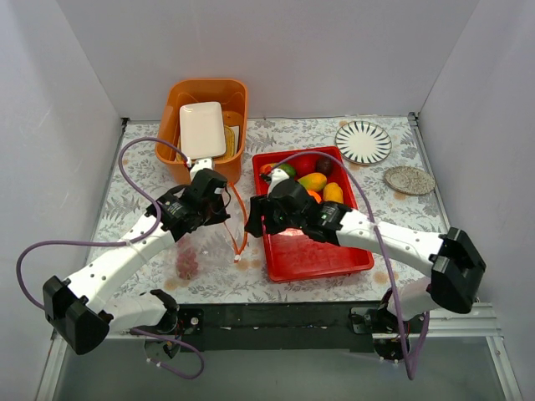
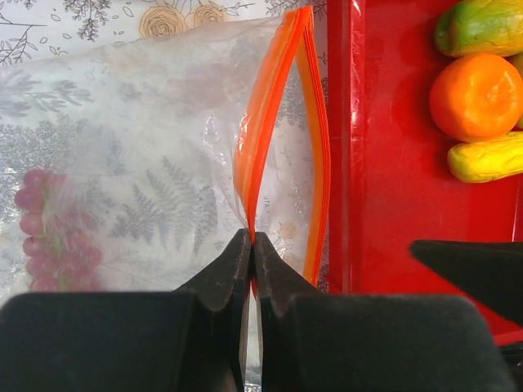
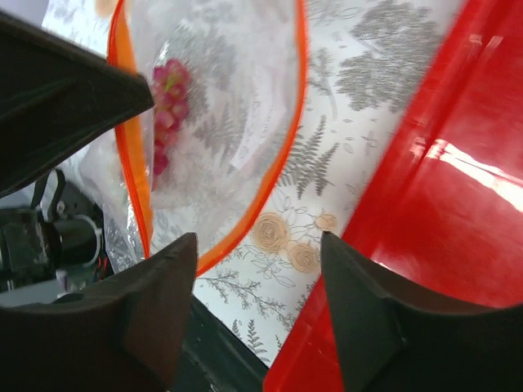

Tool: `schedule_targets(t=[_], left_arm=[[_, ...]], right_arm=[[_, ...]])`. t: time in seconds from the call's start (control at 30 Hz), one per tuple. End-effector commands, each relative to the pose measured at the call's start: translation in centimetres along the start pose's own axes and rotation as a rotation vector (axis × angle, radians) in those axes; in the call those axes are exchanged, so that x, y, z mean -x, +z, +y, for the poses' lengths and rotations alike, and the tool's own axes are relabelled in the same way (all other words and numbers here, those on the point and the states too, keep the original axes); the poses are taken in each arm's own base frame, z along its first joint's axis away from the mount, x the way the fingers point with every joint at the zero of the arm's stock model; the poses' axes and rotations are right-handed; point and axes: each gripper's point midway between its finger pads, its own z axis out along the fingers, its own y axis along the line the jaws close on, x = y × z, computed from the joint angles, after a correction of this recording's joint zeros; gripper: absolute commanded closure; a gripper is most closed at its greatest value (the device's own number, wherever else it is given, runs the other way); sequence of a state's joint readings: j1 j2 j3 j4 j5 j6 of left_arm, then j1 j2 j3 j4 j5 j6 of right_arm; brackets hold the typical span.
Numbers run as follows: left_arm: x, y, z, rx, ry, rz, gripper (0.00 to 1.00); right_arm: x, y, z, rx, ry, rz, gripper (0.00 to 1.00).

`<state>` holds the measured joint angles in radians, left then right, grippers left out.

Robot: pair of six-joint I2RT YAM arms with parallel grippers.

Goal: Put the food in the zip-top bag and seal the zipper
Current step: Adjust the zipper food storage bag at the center of the board, then pick up the fake fruit from the bin.

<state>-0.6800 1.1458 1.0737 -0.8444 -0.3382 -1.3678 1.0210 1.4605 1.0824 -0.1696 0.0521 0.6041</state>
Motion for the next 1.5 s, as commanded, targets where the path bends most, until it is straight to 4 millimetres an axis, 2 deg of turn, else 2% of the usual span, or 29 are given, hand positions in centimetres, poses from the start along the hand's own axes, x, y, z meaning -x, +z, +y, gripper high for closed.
schedule_targets(t=[0.0, 0.03, 0.1, 0.13, 0.2, 0.23, 0.33, 0.4, 0.5, 0.7, 1.03, 1.1, 1.13, 1.23, 1.37, 1.47], left_arm=[[0.5, -0.8, -0.8, -0.063, -0.014, -0.025, 0.98], [0.6, -0.8, -0.9, -0.071, -0.015, -0.027, 0.98], [0.4, -0.9, -1.1, -0.087, -0.016, -0.022, 0.97], [0.6, -1.1, -1.3, -0.1, -0.02, -0.028, 0.97], [0.5, -1.3, -1.6, -0.121, -0.028, -0.025, 0.97], [0.6, -1.5, -1.7, -0.135, -0.034, -0.032, 0.97], [0.4, -1.6, -2.0, -0.155, -0.041, -0.026, 0.96], [0.2, -1.7, -1.9, -0.159, -0.043, -0.019, 0.96], [-0.2, -1.6, -1.7, -0.155, -0.044, -0.009, 0.96], [-0.3, -1.7, -1.7, -0.161, -0.044, -0.009, 0.96], [-0.4, -2.1, -1.7, -0.177, -0.059, -0.012, 0.96], [-0.5, -2.2, -1.7, -0.177, -0.06, -0.01, 0.96], [-0.4, -2.2, -1.7, -0.178, -0.061, -0.013, 0.96], [-0.3, -2.3, -1.7, -0.178, -0.06, -0.015, 0.96], [-0.2, -2.4, -1.7, -0.178, -0.06, -0.015, 0.96], [-0.1, -2.4, -1.7, -0.173, -0.063, -0.017, 0.96]], right_arm=[[2.0, -3.9, -3.7, -0.188, -0.003, -0.122, 0.21], [2.0, -4.5, -5.4, -0.26, 0.002, -0.132, 0.18], [2.4, -5.8, -6.7, -0.311, 0.015, -0.159, 0.11], [2.5, -6.2, -8.4, -0.362, 0.052, -0.169, 0.11], [1.7, -6.8, -10.8, -0.429, 0.107, -0.135, 0.11], [1.3, -7.0, -12.8, -0.461, 0.175, -0.118, 0.1], [-0.5, -7.1, -16.3, -0.485, 0.29, -0.061, 0.08], [-0.5, -7.1, -17.0, -0.465, 0.333, -0.073, 0.06], [-0.8, -7.7, -19.1, -0.509, 0.419, -0.1, 0.04], [-2.1, -8.3, -21.1, -0.571, 0.534, -0.135, 0.04], [-2.0, -7.6, -23.1, -0.65, 0.67, -0.183, 0.07], [-2.5, -7.5, -23.7, -0.697, 0.703, -0.175, 0.08], [-1.9, -7.4, -23.7, -0.698, 0.709, -0.185, 0.08], [-2.3, -6.9, -24.2, -0.735, 0.719, -0.156, 0.1], [-2.1, -5.6, -24.2, -0.735, 0.64, -0.068, 0.12], [-3.0, -4.8, -24.3, -0.727, 0.614, -0.004, 0.2]])
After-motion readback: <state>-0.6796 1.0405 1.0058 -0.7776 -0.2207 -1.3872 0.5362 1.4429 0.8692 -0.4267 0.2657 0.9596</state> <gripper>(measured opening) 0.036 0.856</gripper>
